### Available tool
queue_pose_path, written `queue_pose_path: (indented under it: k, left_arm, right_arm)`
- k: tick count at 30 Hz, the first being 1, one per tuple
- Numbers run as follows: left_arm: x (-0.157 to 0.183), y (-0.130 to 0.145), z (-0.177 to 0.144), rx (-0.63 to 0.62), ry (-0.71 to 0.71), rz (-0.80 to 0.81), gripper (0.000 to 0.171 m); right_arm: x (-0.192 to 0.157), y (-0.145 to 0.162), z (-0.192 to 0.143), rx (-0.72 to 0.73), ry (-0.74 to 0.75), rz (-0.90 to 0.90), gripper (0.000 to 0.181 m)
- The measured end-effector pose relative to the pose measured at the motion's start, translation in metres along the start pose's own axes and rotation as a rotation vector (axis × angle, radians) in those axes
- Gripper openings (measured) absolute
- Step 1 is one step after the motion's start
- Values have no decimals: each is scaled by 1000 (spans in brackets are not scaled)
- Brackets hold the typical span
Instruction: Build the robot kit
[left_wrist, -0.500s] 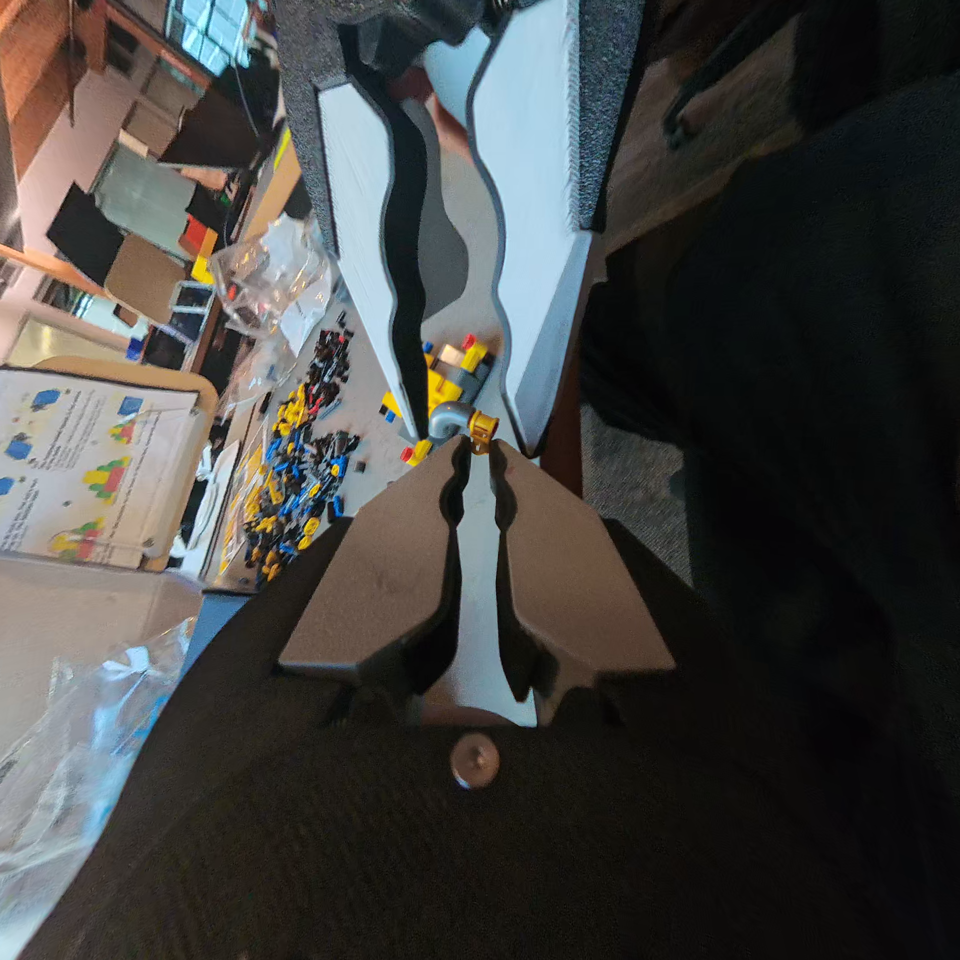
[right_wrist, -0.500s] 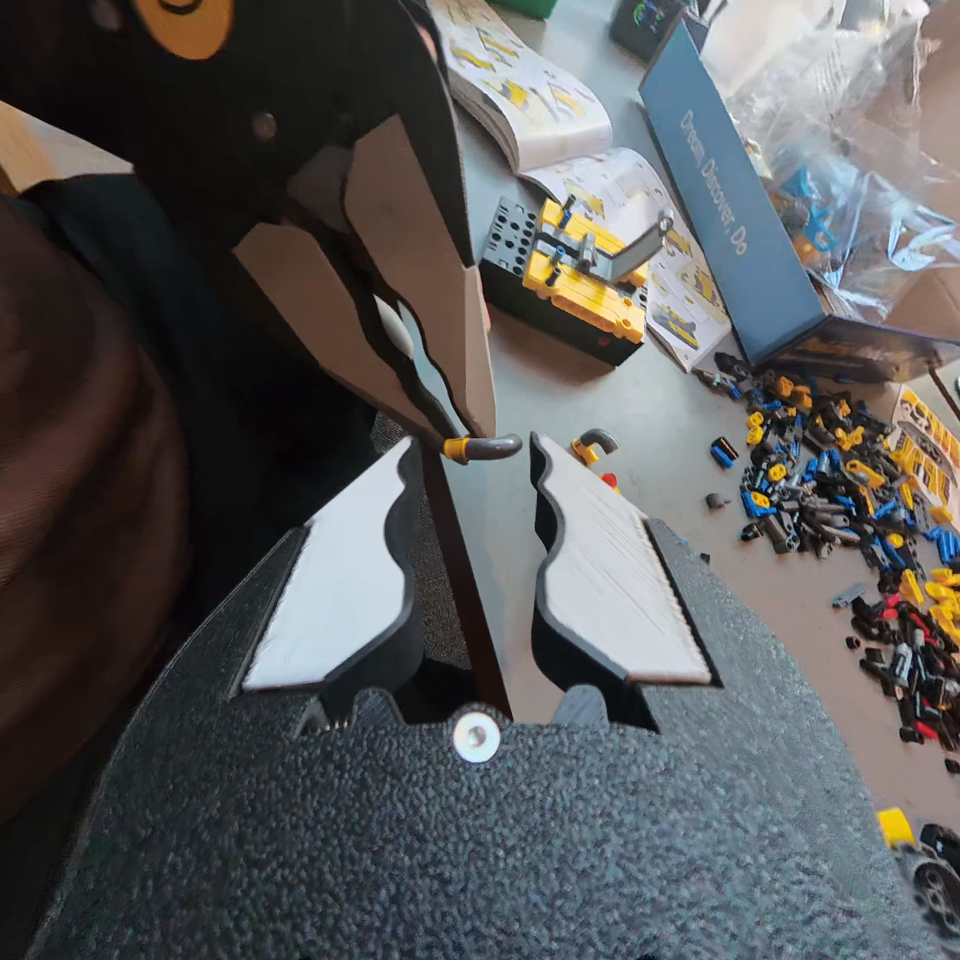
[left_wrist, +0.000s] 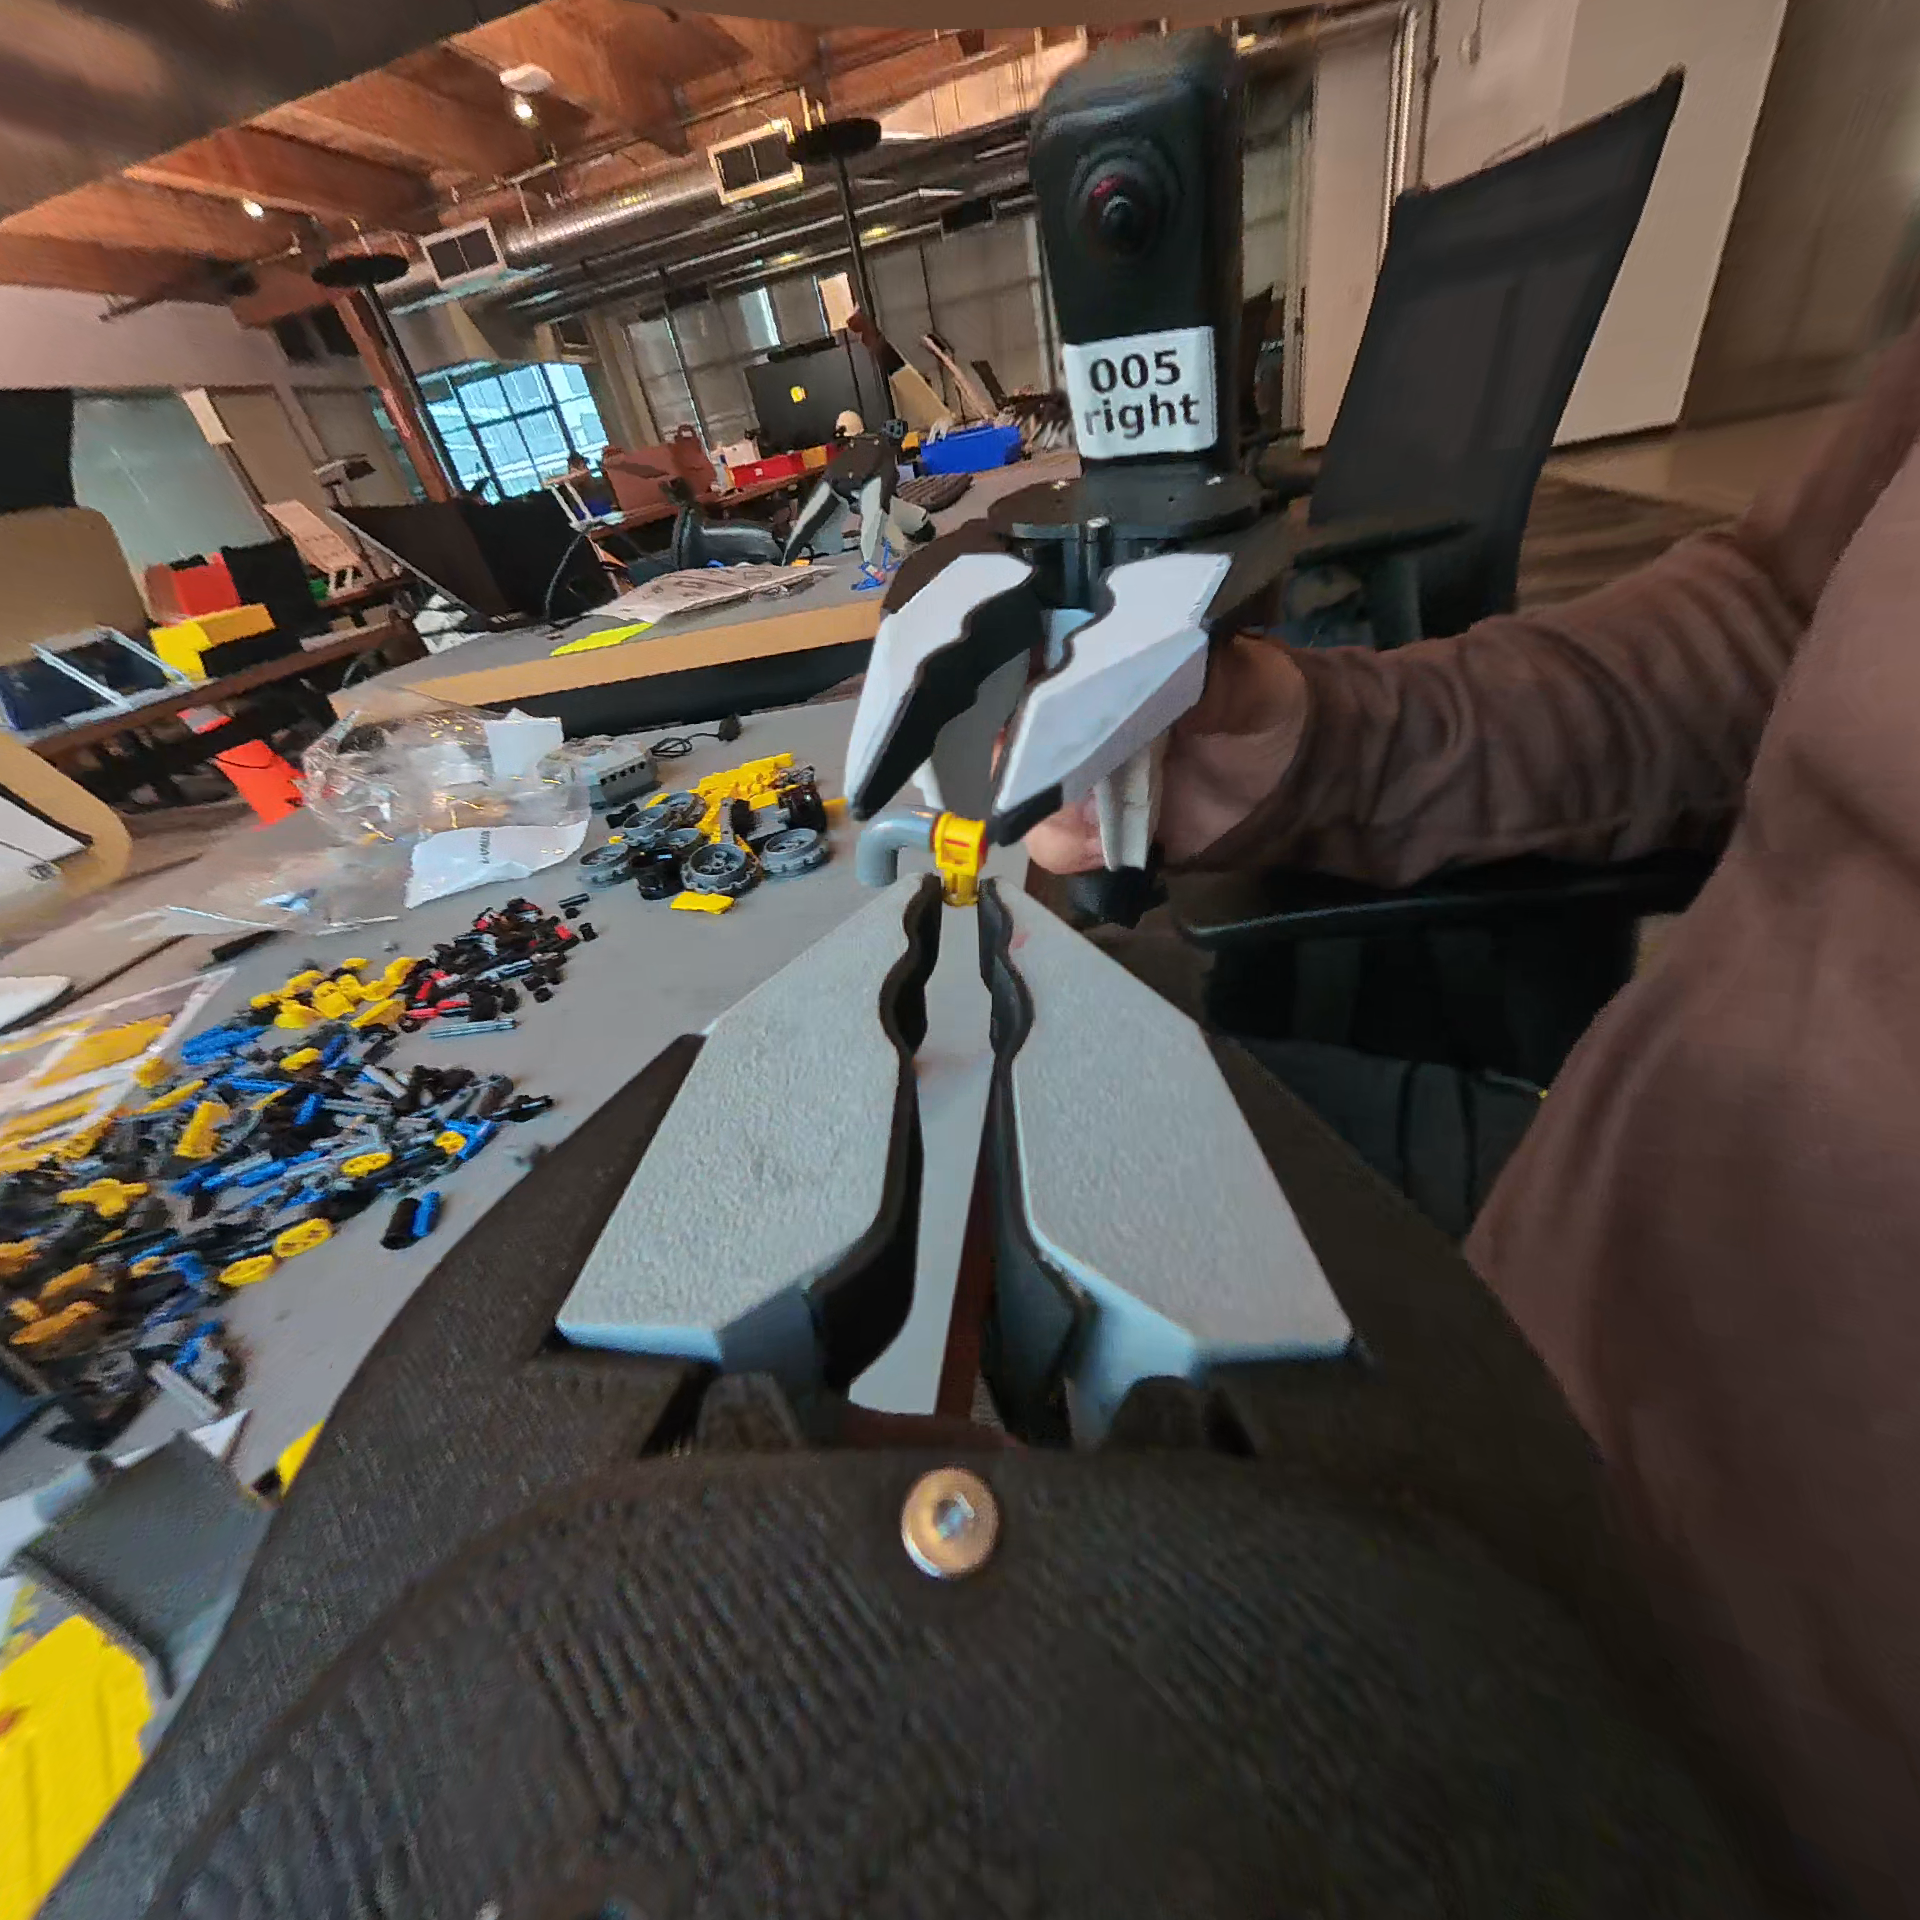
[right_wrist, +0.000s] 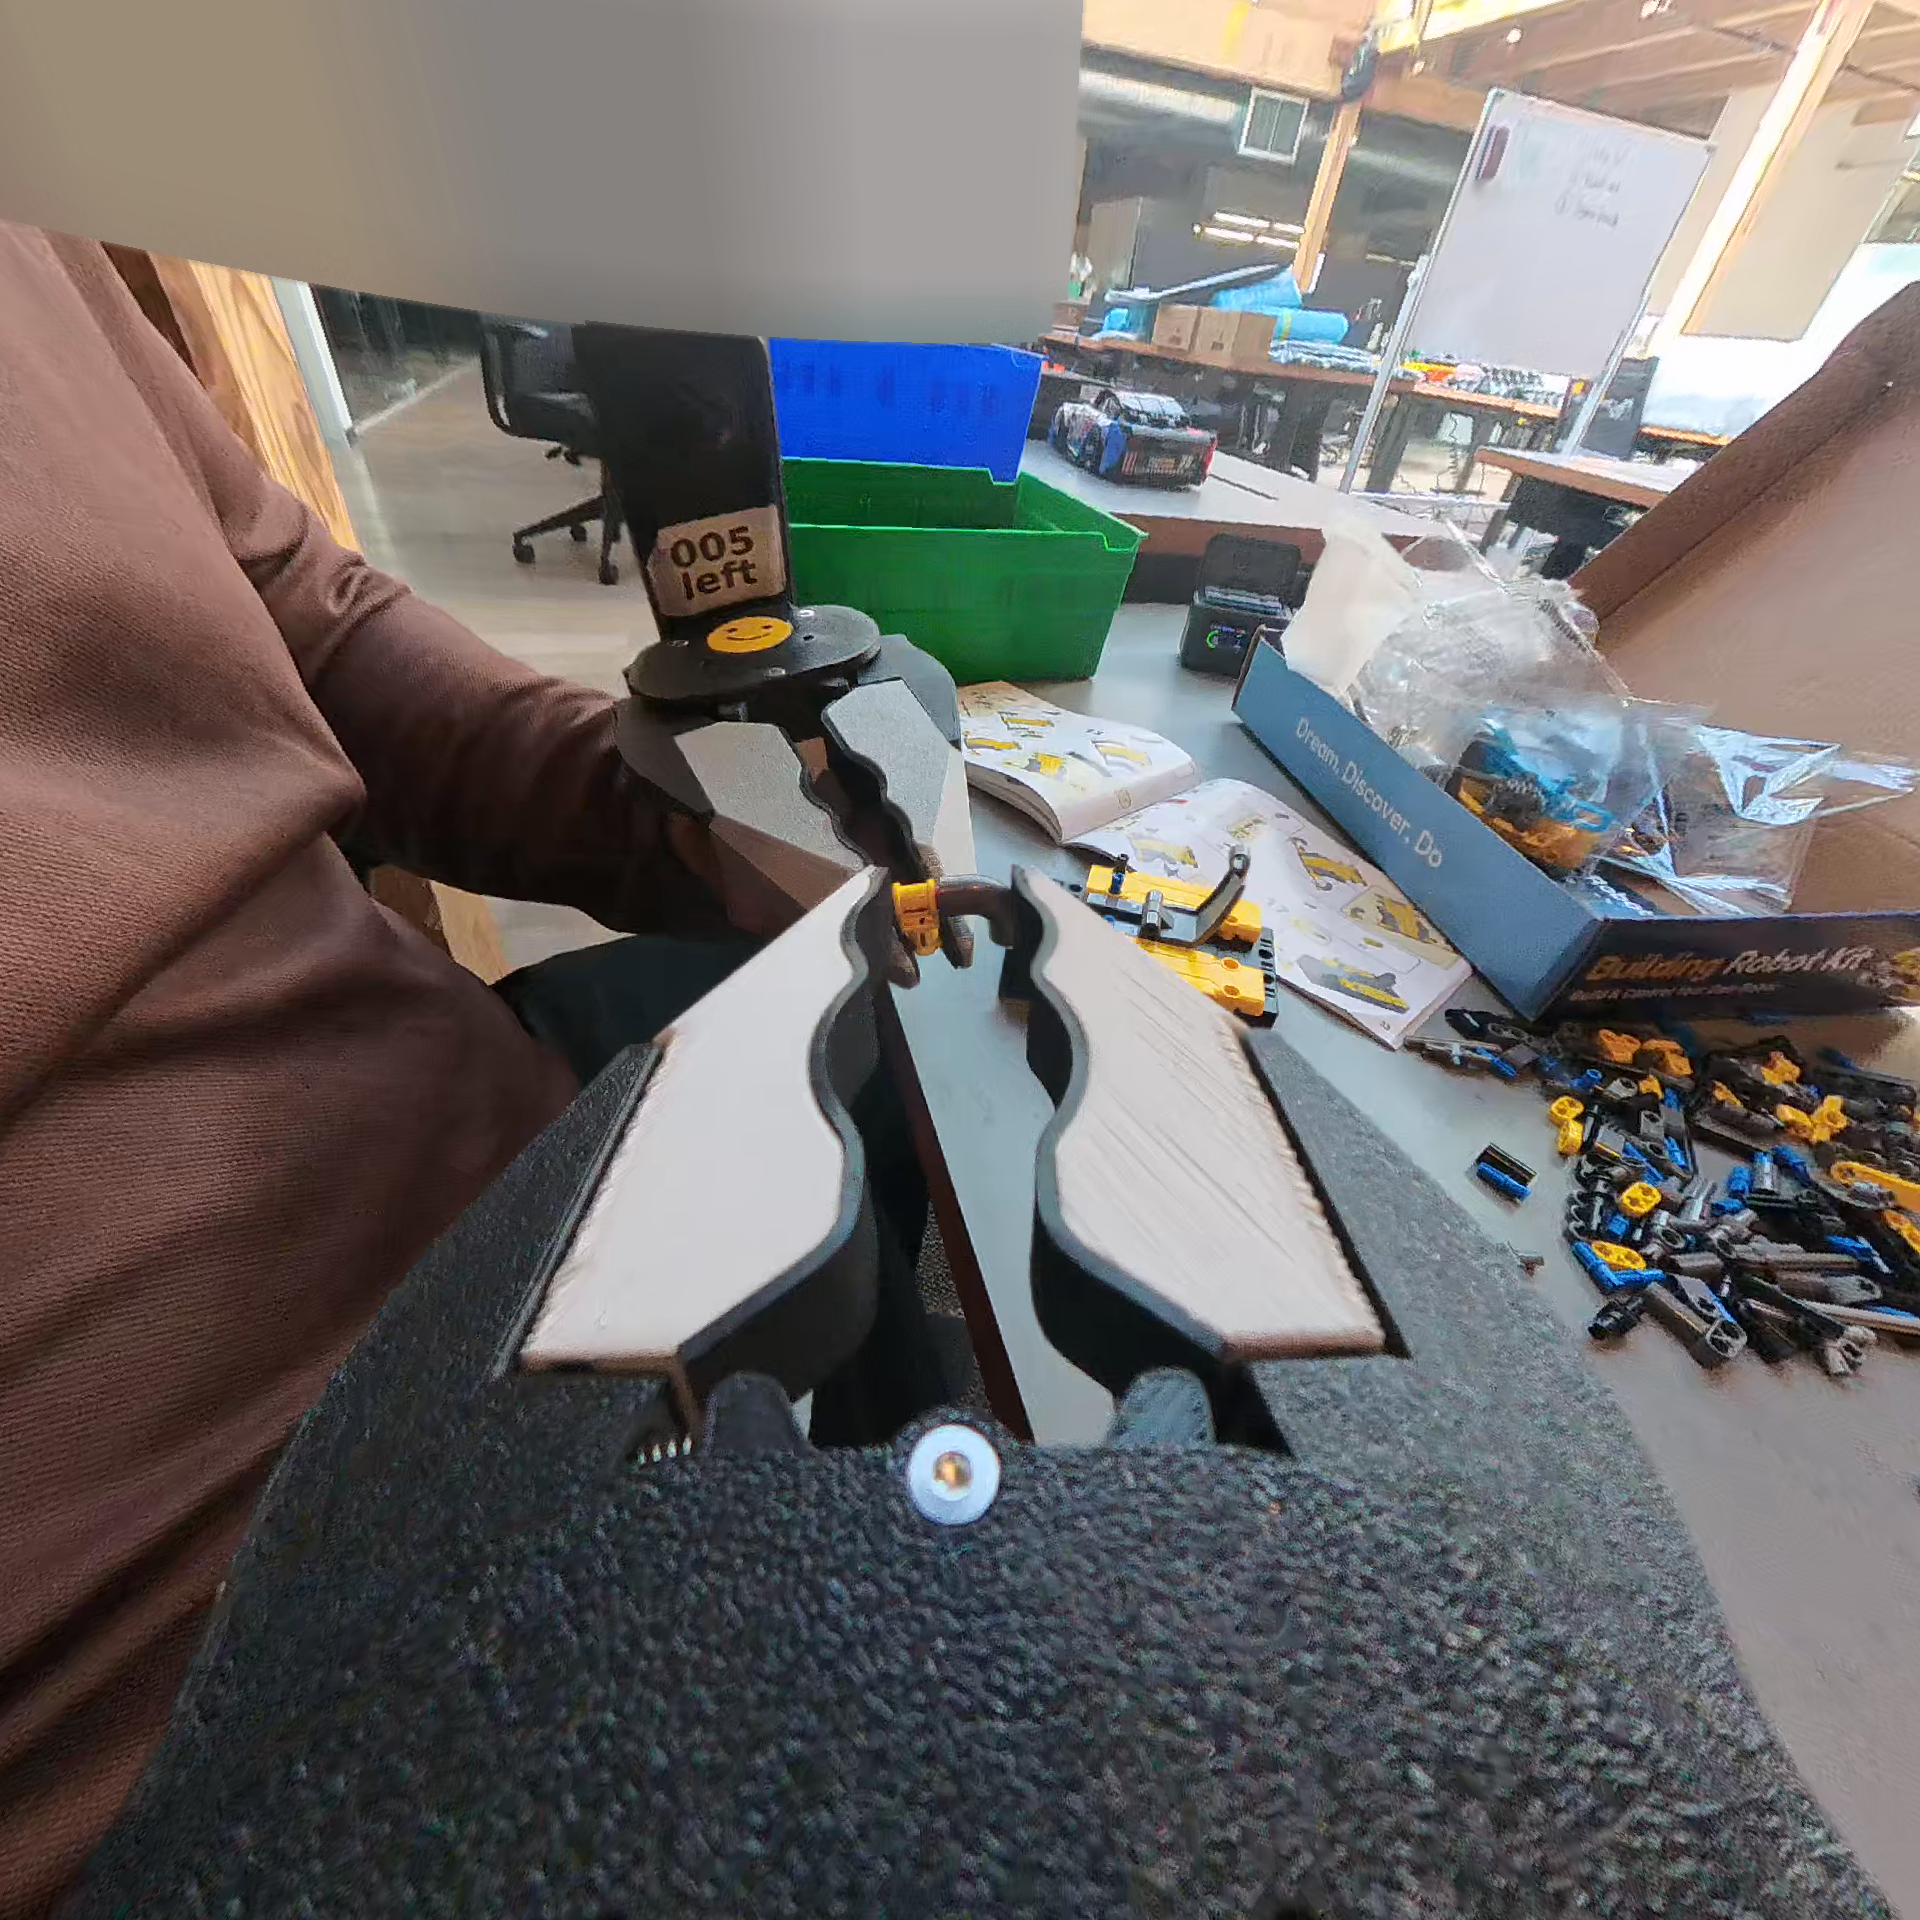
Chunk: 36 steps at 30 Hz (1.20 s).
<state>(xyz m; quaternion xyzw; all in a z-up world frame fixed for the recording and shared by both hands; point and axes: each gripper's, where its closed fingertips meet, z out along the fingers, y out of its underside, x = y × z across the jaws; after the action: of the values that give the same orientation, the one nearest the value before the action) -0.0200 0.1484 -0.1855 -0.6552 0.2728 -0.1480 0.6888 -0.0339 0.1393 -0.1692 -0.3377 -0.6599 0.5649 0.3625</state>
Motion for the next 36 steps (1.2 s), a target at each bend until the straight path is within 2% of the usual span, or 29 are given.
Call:
queue_pose_path:
  k: [5, 15, 19, 25, 27, 31, 33, 36]
  left_arm:
    - [3, 0, 2, -12, 30, -55, 4]
    - [12, -5, 3, -11, 82, -117, 4]
    - [6, 1, 4, -14, 54, -171, 4]
    - [-7, 19, 9, -96, -9, -263, 4]
    - [-5, 23, 8, -116, 35, -332, 4]
    - [0, 12, 1, -28, 214, -640, 4]
    - [1, 11, -3, -22, 269, -686, 3]
    - [15, 13, -6, -69, 351, -664, 4]
  right_arm:
    - [-1, 5, 1, -21, 0, -9, 28]
    - [-10, 3, -1, 37, -135, 168, 29]
    - [-1, 9, 0, -9, -59, 142, 28]
    - [14, 24, 1, -66, 37, 138, 28]
    - [12, 27, 1, -71, 10, 143, 27]
    - [10, 24, -9, -40, -87, 241, 30]
    - [13, 25, -13, -24, -119, 303, 37]
    - [6, 21, -12, -3, -191, 352, 38]
